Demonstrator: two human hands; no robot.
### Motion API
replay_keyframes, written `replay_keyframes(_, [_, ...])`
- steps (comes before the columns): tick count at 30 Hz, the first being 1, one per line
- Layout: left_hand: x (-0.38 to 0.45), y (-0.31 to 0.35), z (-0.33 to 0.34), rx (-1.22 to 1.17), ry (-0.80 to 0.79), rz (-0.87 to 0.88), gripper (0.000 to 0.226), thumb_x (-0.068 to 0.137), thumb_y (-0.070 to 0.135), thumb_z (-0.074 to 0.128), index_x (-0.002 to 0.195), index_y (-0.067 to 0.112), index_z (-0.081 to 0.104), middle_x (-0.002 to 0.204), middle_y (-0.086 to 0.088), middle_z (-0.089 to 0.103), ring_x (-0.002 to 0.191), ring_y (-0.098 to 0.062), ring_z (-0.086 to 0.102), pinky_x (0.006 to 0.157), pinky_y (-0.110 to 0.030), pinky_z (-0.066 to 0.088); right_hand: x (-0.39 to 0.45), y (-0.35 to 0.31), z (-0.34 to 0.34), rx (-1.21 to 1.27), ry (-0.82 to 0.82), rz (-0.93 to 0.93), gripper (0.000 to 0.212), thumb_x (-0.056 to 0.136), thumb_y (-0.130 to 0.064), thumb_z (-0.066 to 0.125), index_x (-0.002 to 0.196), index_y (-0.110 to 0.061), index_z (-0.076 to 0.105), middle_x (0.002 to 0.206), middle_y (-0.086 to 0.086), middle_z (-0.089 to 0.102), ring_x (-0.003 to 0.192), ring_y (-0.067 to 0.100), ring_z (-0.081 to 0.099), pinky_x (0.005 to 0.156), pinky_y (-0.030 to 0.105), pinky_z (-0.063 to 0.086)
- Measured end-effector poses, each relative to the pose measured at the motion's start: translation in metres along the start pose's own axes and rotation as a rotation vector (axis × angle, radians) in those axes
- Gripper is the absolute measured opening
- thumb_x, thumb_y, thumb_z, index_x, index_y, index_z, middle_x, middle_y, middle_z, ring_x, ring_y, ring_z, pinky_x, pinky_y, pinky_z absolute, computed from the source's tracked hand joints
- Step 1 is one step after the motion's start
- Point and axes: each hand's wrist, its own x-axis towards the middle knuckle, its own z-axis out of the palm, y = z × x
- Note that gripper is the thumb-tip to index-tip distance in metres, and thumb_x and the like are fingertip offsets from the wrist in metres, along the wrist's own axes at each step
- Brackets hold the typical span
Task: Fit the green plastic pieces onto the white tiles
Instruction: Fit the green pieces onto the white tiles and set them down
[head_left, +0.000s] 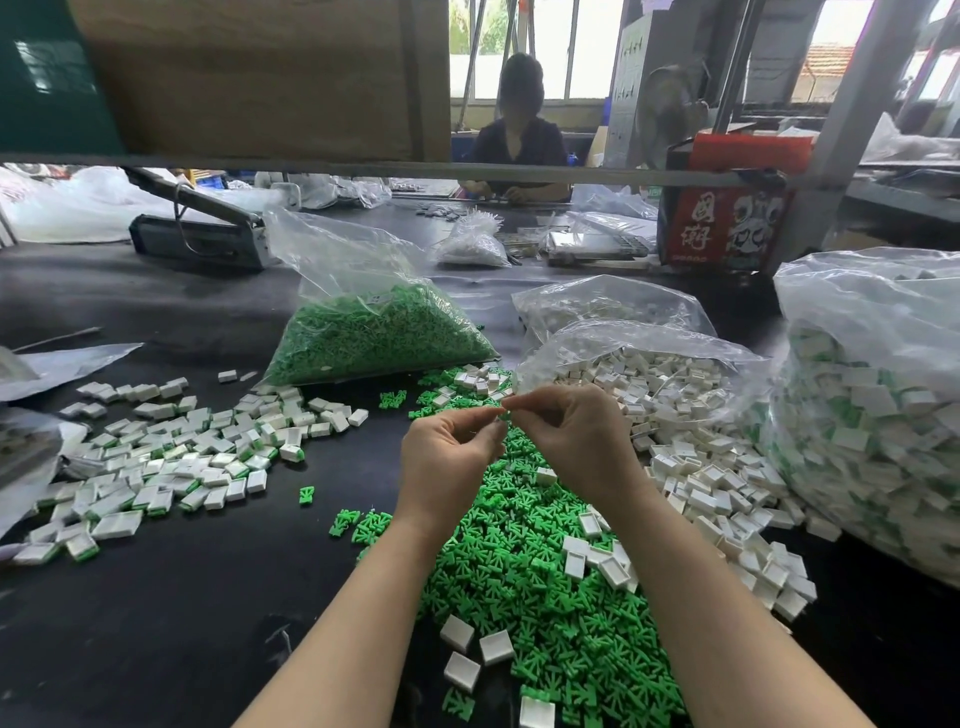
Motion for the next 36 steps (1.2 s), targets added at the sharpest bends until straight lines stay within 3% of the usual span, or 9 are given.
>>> replay_keyframes(4, [-0.0006,0.0023,-0.0021,0.043,-0.018,0.023,0.023,0.085,0.007,0.073,0.084,0.030,0.076,0.079,-0.009,0.075,0.071,-0.020,0.064,0.075,-0.049,0.056,-0.0004,-0.0026,-0.0025,-0.069,0.007,-0.054,0.015,0.085,-0.006,0.072,0.097,-0.011,0.078,0.072,-0.008,0.069,0.052,-0.011,0.055,0.050,0.005,0.037])
replay_keyframes(7, [-0.0018,0.0064,-0.0059,0.067,-0.054,0.047,0.024,0.084,0.007,0.073,0.085,0.031,0.076,0.080,-0.014,0.074,0.071,-0.022,0.062,0.074,-0.049,0.055,0.0002,-0.0045,-0.0046,-0.119,-0.008,-0.081,0.014,0.085,-0.008,0.073,0.096,-0.013,0.078,0.069,-0.011,0.065,0.052,-0.010,0.055,0.050,0.006,0.037])
replay_keyframes(10, [-0.0018,0.0083,-0.0053,0.017,-0.057,0.022,0.020,0.084,0.006,0.073,0.085,0.026,0.076,0.077,-0.014,0.074,0.069,-0.021,0.062,0.067,-0.035,0.054,0.0015,-0.0041,-0.0067,-0.013,-0.034,-0.033,0.014,0.085,-0.006,0.072,0.098,-0.008,0.077,0.079,0.000,0.074,0.056,-0.006,0.060,0.056,0.010,0.045])
replay_keyframes(12, [-0.0020,0.0086,-0.0029,-0.050,-0.044,-0.025,0.017,0.084,0.004,0.072,0.086,0.021,0.075,0.075,-0.010,0.074,0.069,-0.020,0.066,0.065,-0.025,0.055,0.0020,-0.0034,-0.0066,0.061,-0.025,0.013,0.015,0.085,-0.004,0.072,0.100,-0.005,0.077,0.088,0.007,0.076,0.073,0.007,0.070,0.071,0.024,0.057])
replay_keyframes(16, [-0.0021,0.0092,-0.0028,-0.104,-0.054,-0.046,0.017,0.084,0.001,0.070,0.085,0.017,0.075,0.072,-0.007,0.074,0.065,-0.015,0.067,0.062,-0.020,0.054,0.0015,-0.0036,-0.0040,0.129,-0.011,0.057,0.016,0.085,-0.002,0.072,0.100,-0.002,0.076,0.093,0.010,0.076,0.084,0.019,0.073,0.085,0.037,0.058])
replay_keyframes(20, [-0.0014,0.0091,-0.0037,-0.051,-0.047,-0.021,0.018,0.085,0.002,0.070,0.084,0.019,0.074,0.068,-0.003,0.073,0.059,-0.010,0.063,0.056,-0.019,0.050,0.0000,-0.0036,-0.0023,0.155,-0.018,0.079,0.017,0.084,-0.003,0.072,0.101,-0.003,0.076,0.093,0.009,0.076,0.084,0.018,0.073,0.084,0.036,0.058])
replay_keyframes(25, [-0.0017,0.0080,0.0009,-0.071,-0.008,-0.048,0.016,0.086,0.002,0.070,0.084,0.017,0.074,0.071,-0.004,0.072,0.064,-0.013,0.063,0.061,-0.020,0.054,-0.0012,-0.0031,-0.0020,0.192,-0.018,0.100,0.017,0.083,-0.003,0.073,0.100,-0.002,0.076,0.093,0.009,0.076,0.085,0.018,0.073,0.085,0.034,0.058])
replay_keyframes(29, [0.0007,0.0068,0.0002,-0.041,0.035,-0.040,0.011,0.086,0.003,0.071,0.088,0.012,0.076,0.070,0.002,0.074,0.063,-0.004,0.066,0.059,-0.015,0.050,-0.0010,-0.0027,-0.0006,0.208,-0.004,0.107,0.013,0.082,-0.002,0.075,0.095,-0.001,0.075,0.088,0.010,0.075,0.082,0.022,0.073,0.081,0.036,0.059])
replay_keyframes(36, [0.0028,0.0011,-0.0018,0.212,0.036,0.069,0.018,0.088,0.012,0.070,0.105,0.010,0.075,0.085,0.001,0.076,0.080,-0.013,0.072,0.075,-0.028,0.058,-0.0009,-0.0006,-0.0002,0.210,-0.016,0.098,0.009,0.081,-0.003,0.075,0.090,-0.004,0.075,0.083,0.008,0.075,0.077,0.023,0.072,0.077,0.038,0.059])
